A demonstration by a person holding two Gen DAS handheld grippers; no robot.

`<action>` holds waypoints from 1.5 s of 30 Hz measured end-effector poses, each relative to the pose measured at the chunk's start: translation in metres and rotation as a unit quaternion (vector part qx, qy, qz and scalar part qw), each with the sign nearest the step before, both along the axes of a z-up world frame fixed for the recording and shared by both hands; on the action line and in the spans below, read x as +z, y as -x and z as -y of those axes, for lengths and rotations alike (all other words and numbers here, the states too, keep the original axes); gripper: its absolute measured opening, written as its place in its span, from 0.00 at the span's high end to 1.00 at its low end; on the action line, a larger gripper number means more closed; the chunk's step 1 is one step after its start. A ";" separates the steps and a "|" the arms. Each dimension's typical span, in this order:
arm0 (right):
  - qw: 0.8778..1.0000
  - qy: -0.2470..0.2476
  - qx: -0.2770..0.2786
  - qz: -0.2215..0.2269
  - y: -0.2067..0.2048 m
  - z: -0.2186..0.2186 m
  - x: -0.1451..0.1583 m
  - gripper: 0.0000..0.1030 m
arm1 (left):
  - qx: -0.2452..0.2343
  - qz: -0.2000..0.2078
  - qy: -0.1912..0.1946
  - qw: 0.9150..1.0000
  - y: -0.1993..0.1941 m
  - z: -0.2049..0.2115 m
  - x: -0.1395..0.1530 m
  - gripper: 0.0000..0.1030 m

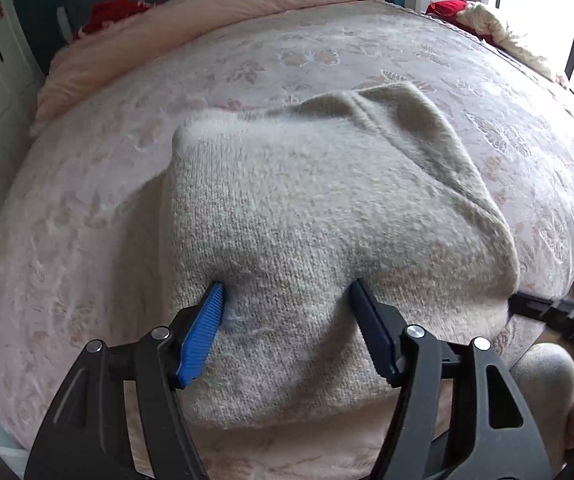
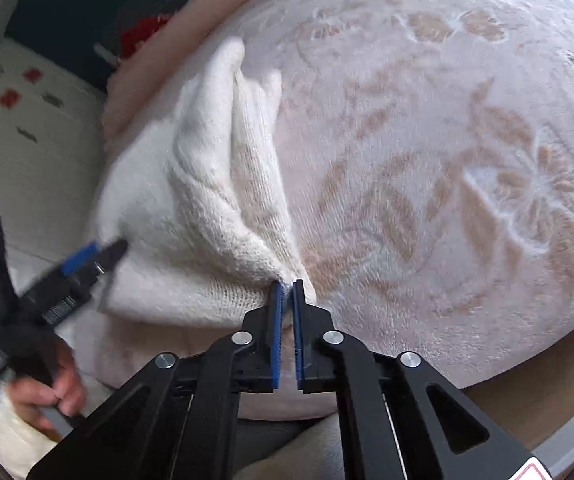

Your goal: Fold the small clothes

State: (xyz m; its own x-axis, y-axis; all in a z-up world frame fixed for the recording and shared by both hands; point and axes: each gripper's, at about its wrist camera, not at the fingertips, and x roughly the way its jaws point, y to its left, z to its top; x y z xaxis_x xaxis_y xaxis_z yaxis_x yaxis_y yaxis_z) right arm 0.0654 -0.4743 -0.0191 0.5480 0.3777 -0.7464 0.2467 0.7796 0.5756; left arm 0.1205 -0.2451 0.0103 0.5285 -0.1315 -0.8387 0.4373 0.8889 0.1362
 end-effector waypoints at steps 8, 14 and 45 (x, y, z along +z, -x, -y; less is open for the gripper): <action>0.997 0.031 0.029 0.059 -0.104 0.015 0.062 0.44 | -0.053 -0.031 0.060 0.996 0.031 0.024 0.021 0.40; 0.996 0.051 0.078 -0.012 -0.217 -0.011 0.023 0.68 | -0.046 -0.099 0.052 0.993 0.029 0.030 -0.021 0.40; 0.992 0.120 0.039 0.017 -0.005 -0.062 0.046 0.73 | 0.070 -0.052 0.091 0.992 0.023 -0.122 0.026 0.31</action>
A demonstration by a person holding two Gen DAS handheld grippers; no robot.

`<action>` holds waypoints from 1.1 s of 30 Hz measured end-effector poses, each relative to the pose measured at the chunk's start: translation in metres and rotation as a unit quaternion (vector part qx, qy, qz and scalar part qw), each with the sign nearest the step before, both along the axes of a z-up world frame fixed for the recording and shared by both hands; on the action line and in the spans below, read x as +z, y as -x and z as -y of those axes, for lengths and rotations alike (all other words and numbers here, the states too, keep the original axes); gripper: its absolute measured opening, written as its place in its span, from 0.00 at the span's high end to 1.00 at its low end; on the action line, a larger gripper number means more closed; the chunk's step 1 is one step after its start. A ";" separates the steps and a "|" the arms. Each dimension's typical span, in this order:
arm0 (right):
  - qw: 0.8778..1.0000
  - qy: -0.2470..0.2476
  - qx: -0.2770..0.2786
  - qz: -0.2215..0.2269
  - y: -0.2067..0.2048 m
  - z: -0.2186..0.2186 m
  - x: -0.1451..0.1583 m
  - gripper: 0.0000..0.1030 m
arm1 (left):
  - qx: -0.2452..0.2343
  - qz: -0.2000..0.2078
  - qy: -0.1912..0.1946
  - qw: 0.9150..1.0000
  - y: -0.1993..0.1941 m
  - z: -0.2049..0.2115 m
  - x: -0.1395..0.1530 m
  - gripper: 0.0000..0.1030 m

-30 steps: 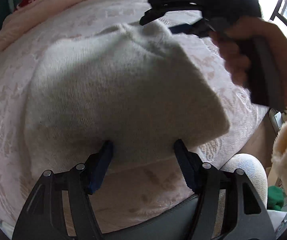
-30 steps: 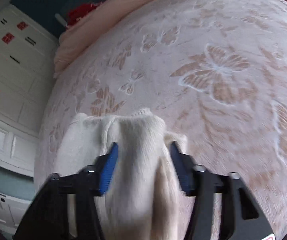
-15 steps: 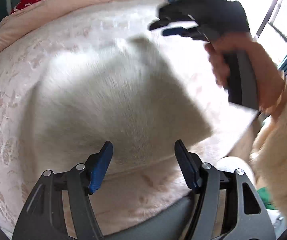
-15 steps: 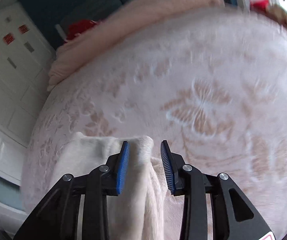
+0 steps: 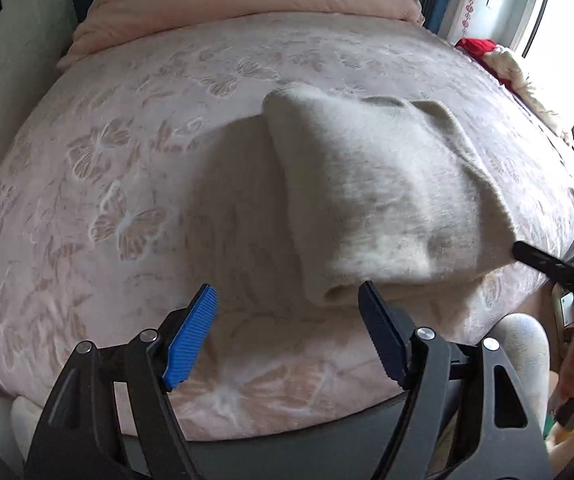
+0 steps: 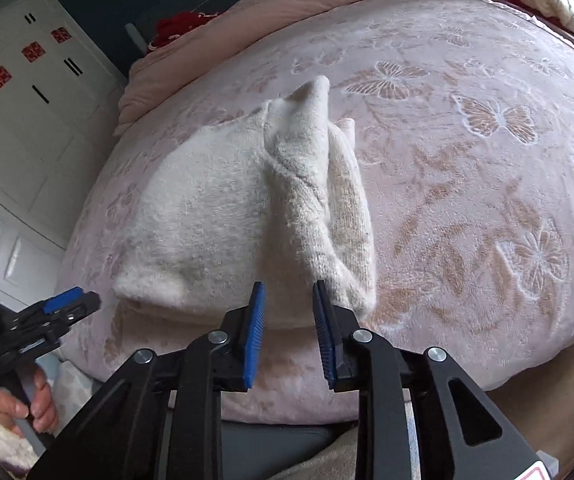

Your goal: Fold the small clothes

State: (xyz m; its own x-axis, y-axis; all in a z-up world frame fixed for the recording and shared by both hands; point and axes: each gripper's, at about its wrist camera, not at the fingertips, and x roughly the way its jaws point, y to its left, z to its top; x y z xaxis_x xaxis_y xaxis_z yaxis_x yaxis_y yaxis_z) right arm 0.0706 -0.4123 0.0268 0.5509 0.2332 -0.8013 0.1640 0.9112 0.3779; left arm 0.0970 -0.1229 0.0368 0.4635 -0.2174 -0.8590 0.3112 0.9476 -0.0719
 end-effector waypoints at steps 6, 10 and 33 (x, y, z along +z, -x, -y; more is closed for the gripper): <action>1.000 -0.024 -0.001 0.005 -0.018 -0.004 -0.010 0.95 | -0.060 -0.005 -0.048 0.997 -0.007 0.044 -0.049 0.52; 1.000 0.014 0.004 0.020 -0.008 0.005 0.009 0.86 | -0.077 -0.026 -0.032 0.996 0.004 0.039 -0.053 0.50; 0.999 0.039 -0.013 -0.010 -0.007 0.024 0.005 0.78 | -0.039 -0.045 0.003 0.998 0.005 0.012 -0.040 0.88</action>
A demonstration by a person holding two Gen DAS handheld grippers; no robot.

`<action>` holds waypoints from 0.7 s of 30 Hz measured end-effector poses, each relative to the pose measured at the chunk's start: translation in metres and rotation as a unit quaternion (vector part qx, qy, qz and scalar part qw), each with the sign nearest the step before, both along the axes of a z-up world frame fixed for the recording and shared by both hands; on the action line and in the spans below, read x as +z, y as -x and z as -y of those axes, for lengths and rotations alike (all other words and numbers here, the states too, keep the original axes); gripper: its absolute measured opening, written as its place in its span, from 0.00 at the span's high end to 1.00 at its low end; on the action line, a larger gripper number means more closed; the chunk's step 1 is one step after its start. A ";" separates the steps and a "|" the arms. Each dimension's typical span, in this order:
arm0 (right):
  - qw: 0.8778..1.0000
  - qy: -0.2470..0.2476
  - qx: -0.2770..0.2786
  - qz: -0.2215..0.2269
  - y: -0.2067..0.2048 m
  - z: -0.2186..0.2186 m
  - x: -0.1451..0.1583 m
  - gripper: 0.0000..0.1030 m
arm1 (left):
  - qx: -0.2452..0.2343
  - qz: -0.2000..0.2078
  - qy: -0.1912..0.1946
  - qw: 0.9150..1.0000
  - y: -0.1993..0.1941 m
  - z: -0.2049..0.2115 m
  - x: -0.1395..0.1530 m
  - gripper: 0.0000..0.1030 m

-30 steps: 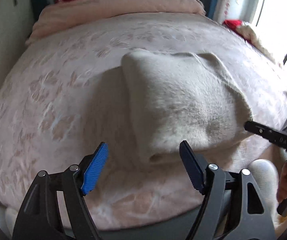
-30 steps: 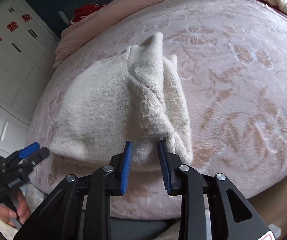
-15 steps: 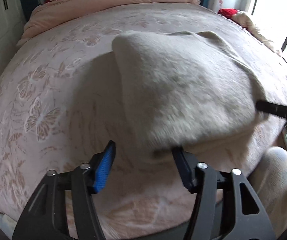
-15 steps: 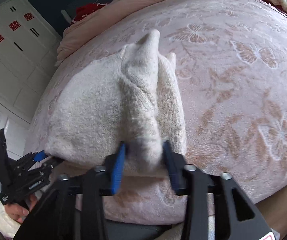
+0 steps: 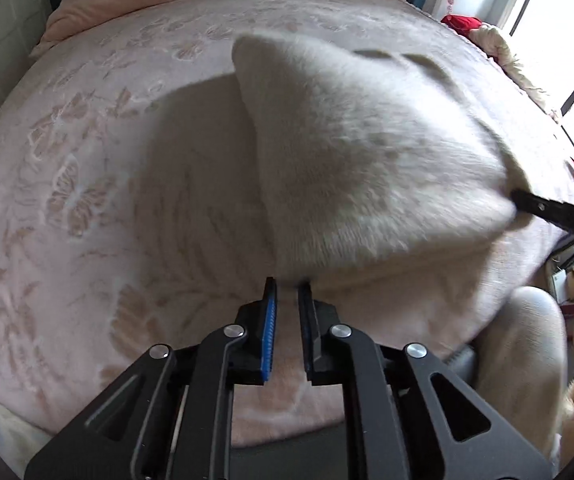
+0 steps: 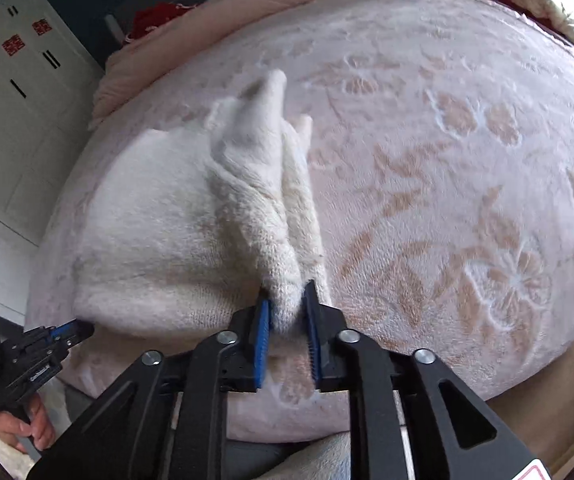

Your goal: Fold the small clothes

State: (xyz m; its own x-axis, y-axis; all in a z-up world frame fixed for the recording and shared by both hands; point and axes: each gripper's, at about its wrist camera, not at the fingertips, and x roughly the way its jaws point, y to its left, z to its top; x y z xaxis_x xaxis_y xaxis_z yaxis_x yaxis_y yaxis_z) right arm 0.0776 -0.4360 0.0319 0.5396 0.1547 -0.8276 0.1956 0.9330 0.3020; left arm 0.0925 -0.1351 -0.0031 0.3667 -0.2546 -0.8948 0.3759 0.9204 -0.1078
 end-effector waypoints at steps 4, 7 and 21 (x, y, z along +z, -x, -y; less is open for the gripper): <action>0.997 -0.004 0.009 0.073 -0.006 -0.015 0.046 0.78 | -0.020 0.048 0.047 0.998 0.010 0.002 0.064 0.82; 0.995 -0.016 0.038 0.086 -0.037 -0.033 0.048 0.92 | -0.020 0.080 0.066 0.994 -0.010 0.025 0.084 0.78; 0.998 0.019 0.050 -0.036 -0.081 -0.049 -0.047 1.00 | -0.017 0.036 0.004 0.999 -0.069 0.076 0.014 0.78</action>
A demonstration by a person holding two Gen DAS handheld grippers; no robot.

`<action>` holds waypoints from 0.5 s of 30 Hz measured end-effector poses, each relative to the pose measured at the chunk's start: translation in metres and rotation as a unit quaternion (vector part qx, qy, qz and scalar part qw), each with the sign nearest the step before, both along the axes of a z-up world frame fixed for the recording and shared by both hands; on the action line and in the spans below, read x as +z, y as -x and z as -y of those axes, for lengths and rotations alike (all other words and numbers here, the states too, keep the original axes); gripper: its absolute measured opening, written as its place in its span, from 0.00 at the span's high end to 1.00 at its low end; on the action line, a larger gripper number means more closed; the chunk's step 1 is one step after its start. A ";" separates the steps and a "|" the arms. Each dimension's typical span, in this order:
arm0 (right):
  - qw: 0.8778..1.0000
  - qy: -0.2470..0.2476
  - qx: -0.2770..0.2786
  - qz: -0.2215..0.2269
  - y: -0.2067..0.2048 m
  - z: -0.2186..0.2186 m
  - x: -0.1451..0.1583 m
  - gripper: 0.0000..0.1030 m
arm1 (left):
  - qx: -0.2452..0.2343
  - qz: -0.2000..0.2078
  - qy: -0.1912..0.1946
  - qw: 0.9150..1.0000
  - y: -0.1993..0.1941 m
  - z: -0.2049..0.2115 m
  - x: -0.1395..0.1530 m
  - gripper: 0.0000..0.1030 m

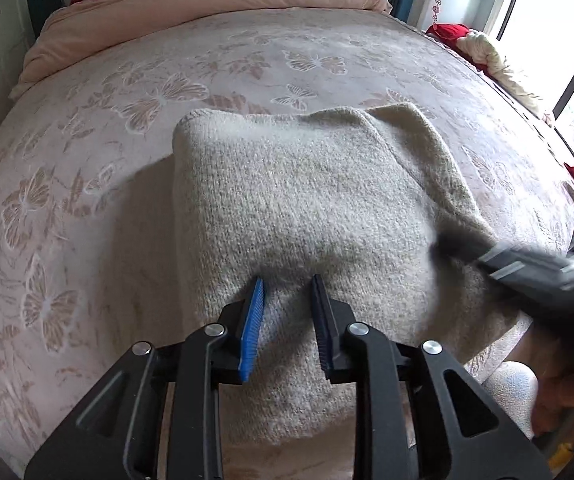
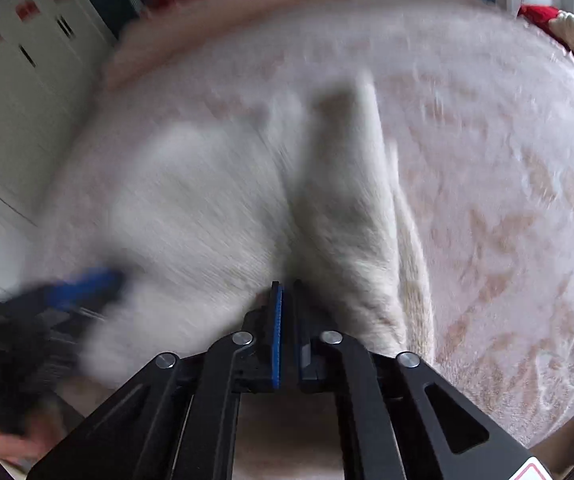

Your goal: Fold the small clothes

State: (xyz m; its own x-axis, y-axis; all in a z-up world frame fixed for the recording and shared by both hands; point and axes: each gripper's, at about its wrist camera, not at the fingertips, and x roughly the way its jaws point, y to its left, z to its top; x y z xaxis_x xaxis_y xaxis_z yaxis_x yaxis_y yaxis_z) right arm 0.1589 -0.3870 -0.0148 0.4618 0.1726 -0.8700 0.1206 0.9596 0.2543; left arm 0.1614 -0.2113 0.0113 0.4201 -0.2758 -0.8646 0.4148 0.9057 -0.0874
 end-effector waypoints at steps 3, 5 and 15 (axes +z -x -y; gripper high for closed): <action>0.999 -0.010 -0.013 0.035 0.011 -0.001 0.037 0.96 | -0.003 0.012 -0.020 1.000 0.004 0.007 0.001 0.78; 0.998 -0.014 -0.021 0.050 0.020 0.000 0.050 0.95 | 0.001 0.009 -0.015 1.000 0.004 0.004 0.001 0.78; 0.995 -0.036 -0.087 0.013 0.058 0.058 0.028 0.35 | 0.060 0.050 0.089 0.993 0.014 -0.054 0.045 0.07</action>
